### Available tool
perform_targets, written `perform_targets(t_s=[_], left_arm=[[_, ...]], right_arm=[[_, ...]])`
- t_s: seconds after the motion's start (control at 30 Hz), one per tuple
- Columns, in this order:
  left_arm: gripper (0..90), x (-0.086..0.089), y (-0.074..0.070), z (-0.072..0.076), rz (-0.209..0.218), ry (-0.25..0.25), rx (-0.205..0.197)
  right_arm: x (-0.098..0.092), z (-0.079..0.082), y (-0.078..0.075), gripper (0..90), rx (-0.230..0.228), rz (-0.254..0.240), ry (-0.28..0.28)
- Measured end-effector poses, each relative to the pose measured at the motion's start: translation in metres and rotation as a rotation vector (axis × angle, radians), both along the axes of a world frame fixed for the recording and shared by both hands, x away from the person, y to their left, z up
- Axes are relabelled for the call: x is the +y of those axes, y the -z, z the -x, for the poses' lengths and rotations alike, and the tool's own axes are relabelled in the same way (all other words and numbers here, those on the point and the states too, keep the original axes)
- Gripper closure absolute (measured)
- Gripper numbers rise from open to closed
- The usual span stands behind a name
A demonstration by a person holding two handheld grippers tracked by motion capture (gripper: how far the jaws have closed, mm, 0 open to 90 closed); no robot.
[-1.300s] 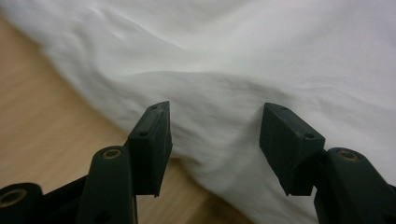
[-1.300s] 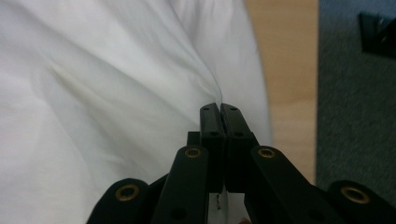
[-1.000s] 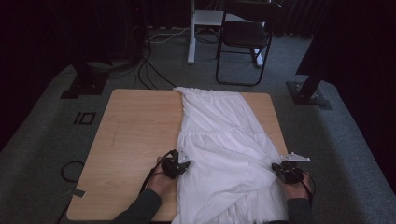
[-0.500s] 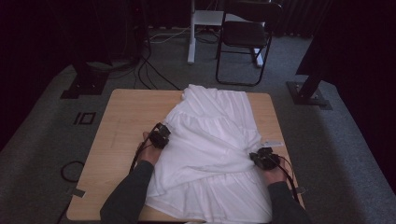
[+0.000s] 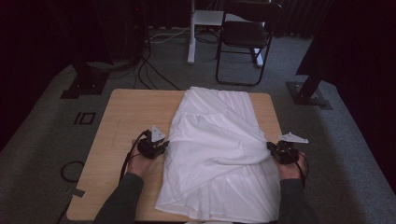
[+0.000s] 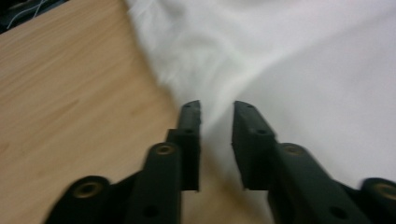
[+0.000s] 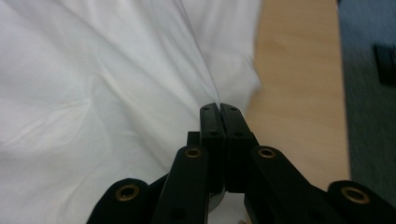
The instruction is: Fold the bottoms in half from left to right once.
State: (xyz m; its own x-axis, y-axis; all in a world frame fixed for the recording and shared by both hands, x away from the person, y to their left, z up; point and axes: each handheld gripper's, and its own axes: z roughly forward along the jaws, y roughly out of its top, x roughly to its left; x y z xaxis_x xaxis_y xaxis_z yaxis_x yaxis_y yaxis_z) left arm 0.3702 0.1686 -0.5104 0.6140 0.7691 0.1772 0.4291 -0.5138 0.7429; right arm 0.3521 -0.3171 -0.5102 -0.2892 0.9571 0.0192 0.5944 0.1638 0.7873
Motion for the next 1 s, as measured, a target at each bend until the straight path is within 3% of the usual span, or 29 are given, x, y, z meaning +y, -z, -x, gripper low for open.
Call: perform_targets(t_s=[0.1, 0.17, 0.23, 0.3, 0.43, 0.53, 0.73, 0.8, 0.83, 0.87, 0.93, 1.0], left_arm=[[62.9, 0.01, 0.0, 0.014, 0.016, -0.017, 0.007], [60.4, 0.015, -0.002, 0.023, 0.034, -0.019, 0.006], [57.8, 0.017, -0.003, 0.032, 0.038, -0.014, -0.001], [55.8, 0.016, -0.002, 0.037, 0.042, -0.012, 0.001], [53.2, 0.01, 0.004, 0.045, 0.039, -0.003, 0.015], [52.2, 0.007, 0.006, 0.056, 0.043, 0.019, 0.017], [51.0, 0.008, 0.014, 0.081, 0.058, 0.04, 0.029], [50.5, 0.01, 0.017, 0.087, 0.079, 0.039, 0.045], [50.5, 0.011, 0.019, 0.09, 0.088, 0.038, 0.058], [50.5, 0.011, 0.02, 0.093, 0.093, 0.039, 0.065], [50.3, 0.011, 0.022, 0.101, 0.101, 0.054, 0.08], [49.1, 0.01, 0.023, 0.11, 0.105, 0.067, 0.086]], right_arm=[[-0.007, -0.004, 0.025, 86.0, 0.108, 0.016, 0.008], [-0.007, -0.005, 0.033, 75.2, 0.133, 0.027, 0.023], [-0.003, -0.002, 0.029, 67.8, 0.103, 0.029, 0.04], [0.004, 0.0, 0.021, 63.0, 0.072, 0.039, 0.023], [0.029, 0.001, 0.004, 59.7, 0.019, 0.048, -0.064], [0.046, -0.007, 0.007, 57.7, 0.044, 0.032, -0.131], [0.063, -0.026, 0.031, 47.9, 0.127, 0.023, -0.151], [0.064, -0.029, 0.036, 52.5, 0.166, 0.013, -0.166], [0.063, -0.028, 0.037, 64.3, 0.173, 0.003, -0.184], [0.062, -0.025, 0.036, 74.7, 0.171, -0.011, -0.209], [0.06, -0.017, 0.031, 86.7, 0.156, -0.008, -0.219], [0.054, -0.003, 0.023, 88.9, 0.115, -0.006, -0.22]])
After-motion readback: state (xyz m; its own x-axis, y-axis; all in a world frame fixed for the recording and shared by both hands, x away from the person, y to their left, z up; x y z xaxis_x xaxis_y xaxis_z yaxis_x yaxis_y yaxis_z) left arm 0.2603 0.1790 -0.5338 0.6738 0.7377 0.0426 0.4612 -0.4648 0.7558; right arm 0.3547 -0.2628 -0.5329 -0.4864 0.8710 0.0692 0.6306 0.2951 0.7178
